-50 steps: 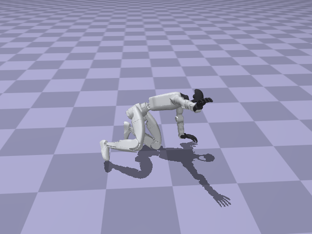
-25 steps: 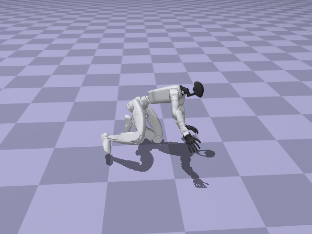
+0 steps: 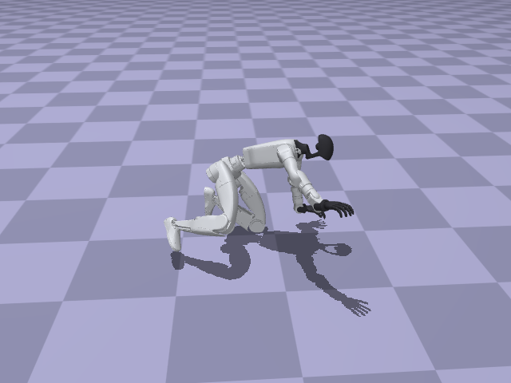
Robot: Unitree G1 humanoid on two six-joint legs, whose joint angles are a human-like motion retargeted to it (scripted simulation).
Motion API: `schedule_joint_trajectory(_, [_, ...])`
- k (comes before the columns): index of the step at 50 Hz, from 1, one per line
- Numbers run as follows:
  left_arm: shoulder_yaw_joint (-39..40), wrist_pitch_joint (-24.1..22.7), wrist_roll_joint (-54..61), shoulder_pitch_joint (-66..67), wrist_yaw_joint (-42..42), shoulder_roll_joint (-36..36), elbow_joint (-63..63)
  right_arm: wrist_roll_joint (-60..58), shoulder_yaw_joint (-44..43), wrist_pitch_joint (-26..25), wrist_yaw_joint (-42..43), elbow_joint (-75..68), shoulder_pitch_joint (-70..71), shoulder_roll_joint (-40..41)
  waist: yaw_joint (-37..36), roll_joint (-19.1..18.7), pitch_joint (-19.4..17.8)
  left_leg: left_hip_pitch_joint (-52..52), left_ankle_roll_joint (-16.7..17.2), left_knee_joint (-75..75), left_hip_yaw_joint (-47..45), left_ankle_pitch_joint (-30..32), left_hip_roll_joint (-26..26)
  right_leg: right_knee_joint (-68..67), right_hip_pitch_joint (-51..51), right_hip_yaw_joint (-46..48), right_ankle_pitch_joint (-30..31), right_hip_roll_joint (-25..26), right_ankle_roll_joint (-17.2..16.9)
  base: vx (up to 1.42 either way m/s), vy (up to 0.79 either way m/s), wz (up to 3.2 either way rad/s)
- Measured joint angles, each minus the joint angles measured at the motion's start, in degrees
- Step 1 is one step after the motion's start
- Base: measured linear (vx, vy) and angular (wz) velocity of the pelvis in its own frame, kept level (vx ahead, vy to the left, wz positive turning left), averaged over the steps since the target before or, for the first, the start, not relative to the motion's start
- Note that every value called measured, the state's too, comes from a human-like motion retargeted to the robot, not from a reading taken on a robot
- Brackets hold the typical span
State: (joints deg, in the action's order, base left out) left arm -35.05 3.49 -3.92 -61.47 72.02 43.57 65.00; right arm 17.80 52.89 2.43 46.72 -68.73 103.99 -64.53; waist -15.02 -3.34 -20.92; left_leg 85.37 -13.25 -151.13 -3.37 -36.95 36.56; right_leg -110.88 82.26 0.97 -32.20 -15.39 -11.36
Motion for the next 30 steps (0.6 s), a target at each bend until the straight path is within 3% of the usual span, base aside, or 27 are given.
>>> schedule_joint_trajectory(2, [0.7, 2.1, 1.3, 1.7, -0.6, -0.8, 0.8, 22.8, -11.0, 0.7, -1.2, -9.0, 1.5, -8.6, 1.0, 0.2, 3.5, 2.6, -0.6, -0.4, 0.4, 0.1, -0.6, -0.6, 2.2, 0.0, 0.1, -0.3, 0.0, 0.09, 0.06, -0.41])
schedule_joint_trajectory(5, [-0.1, 3.2, 2.0, 0.8, -0.9, 4.3, 1.2, 43.3, -19.1, 0.1, -0.4, -18.6, 5.1, -20.6, 5.1, 2.6, -1.2, -0.2, 0.3, 1.6, -0.2, 1.5, -2.1, 0.8, -0.4, -0.3, 1.4, -0.7, -0.2, 0.04, 0.11, 0.42])
schedule_joint_trajectory(10, [3.3, 3.1, 1.9, 3.2, -1.3, 6.2, 2.1, 42.3, -18.1, 0.7, -3.2, -23.4, -2.4, -32.6, 9.4, 2.1, -2.3, -2.0, 1.0, 3.0, -0.3, 1.9, -3.5, 1.7, -2.2, 0.0, 2.0, -1.2, -0.5, 0.06, 0.05, 0.06])
schedule_joint_trajectory(12, [6.2, 3.5, 1.8, 7.4, -1.8, 3.5, 2.0, 39.1, -18.5, 0.0, -3.5, -25.1, -5.6, -34.9, 9.1, 0.2, 2.9, 0.0, 0.9, 2.4, 0.2, 1.1, -2.8, 1.4, -0.4, 0.5, 1.6, -0.9, -0.5, 0.09, 0.03, -0.55])
schedule_joint_trajectory(14, [7.2, 3.6, 1.5, 8.7, -1.5, 2.9, 1.9, 39.3, -20.2, -0.6, -2.0, -26.8, -7.2, -34.5, 9.3, -0.7, 2.8, -0.7, 0.7, 3.3, -0.1, 1.3, -2.0, 2.6, -1.7, 1.1, 1.9, -0.9, -0.8, 0.02, 0.03, -0.08])
schedule_joint_trajectory(16, [7.7, 3.9, 1.5, 9.1, -1.2, 2.4, 1.9, 40.3, -23.0, -1.1, -0.6, -28.0, -9.1, -32.1, 9.1, -1.2, 2.6, -1.0, 0.7, 3.3, -0.1, 1.2, -1.8, 2.9, -2.0, 1.4, 2.0, -0.7, -0.9, 0.00, 0.00, 0.00])
schedule_joint_trajectory(18, [6.3, 4.0, 1.7, 6.8, -0.6, 3.5, 2.3, 42.7, -27.2, -0.8, 0.1, -27.6, -10.9, -27.1, 9.2, -0.7, -1.0, -2.4, 0.9, 3.6, -0.2, 1.6, -2.1, 3.4, -3.3, 1.3, 2.3, -0.7, -0.9, -0.09, 0.05, 0.45])
schedule_joint_trajectory(20, [5.5, 4.0, 2.1, 6.6, -0.8, 2.2, 2.5, 43.2, -31.6, -0.1, -0.3, -25.9, -13.2, -21.8, 8.0, -1.1, 0.1, -2.3, 1.3, 3.5, -0.3, 1.7, -3.3, 3.4, -3.1, 1.0, 2.2, -1.0, -1.2, -0.08, 0.01, 0.08])
schedule_joint_trajectory(22, [2.6, 3.8, 2.6, 4.1, -0.5, 2.9, 2.7, 43.6, -34.3, 0.7, -1.2, -21.8, -14.8, -13.3, 6.8, 0.0, -1.5, -2.0, 1.6, 3.1, -0.2, 2.0, -3.8, 3.1, -2.6, 0.6, 2.3, -1.0, -1.0, -0.10, -0.01, -0.05])
schedule_joint_trajectory(23, [2.1, 3.5, 3.0, 4.4, -0.6, 1.7, 2.6, 42.4, -34.7, 1.3, -1.5, -19.6, -15.9, -9.3, 5.8, -0.3, 0.2, -1.6, 1.7, 3.0, -0.3, 2.1, -4.2, 3.2, -2.2, 0.4, 2.1, -1.2, -1.1, -0.07, -0.01, -0.24])
schedule_joint_trajectory(26, [-0.3, 2.7, 4.6, 3.8, -0.6, 0.0, 2.5, 35.7, -27.8, 2.2, -3.5, -9.6, -16.0, 5.4, 3.0, -0.3, 2.8, 1.1, 1.6, 1.6, -0.2, 1.8, -4.1, 2.1, 0.7, 0.0, 1.4, -1.1, -0.4, -0.07, -0.07, -0.49])
schedule_joint_trajectory(27, [-1.0, 2.3, 5.1, 3.2, -0.6, -0.2, 2.4, 32.4, -23.7, 2.5, -4.2, -5.7, -14.8, 10.5, 2.3, -0.4, 2.6, 1.6, 1.5, 1.2, -0.1, 1.7, -4.0, 1.8, 1.3, -0.2, 1.2, -1.0, -0.1, -0.10, -0.08, -0.10])
schedule_joint_trajectory(28, [-1.9, 1.6, 5.3, 1.5, -0.4, 0.3, 2.5, 28.7, -19.1, 3.0, -4.5, -1.7, -11.9, 15.5, 2.2, -0.7, -0.3, 0.3, 1.8, 1.5, -0.5, 2.0, -3.9, 2.3, 0.2, -0.3, 1.3, -1.0, 0.1, -0.09, -0.03, 0.28])
schedule_joint_trajectory(30, [-0.7, 0.5, 5.8, 2.5, -1.1, -1.7, 1.9, 14.4, -11.3, 2.0, -4.7, 6.6, -11.5, 23.8, 1.0, -2.4, 0.5, 0.4, 1.8, 1.3, -0.7, 2.0, -4.6, 2.3, 0.1, -0.6, 0.6, -1.3, 0.2, -0.03, 0.00, 0.18])
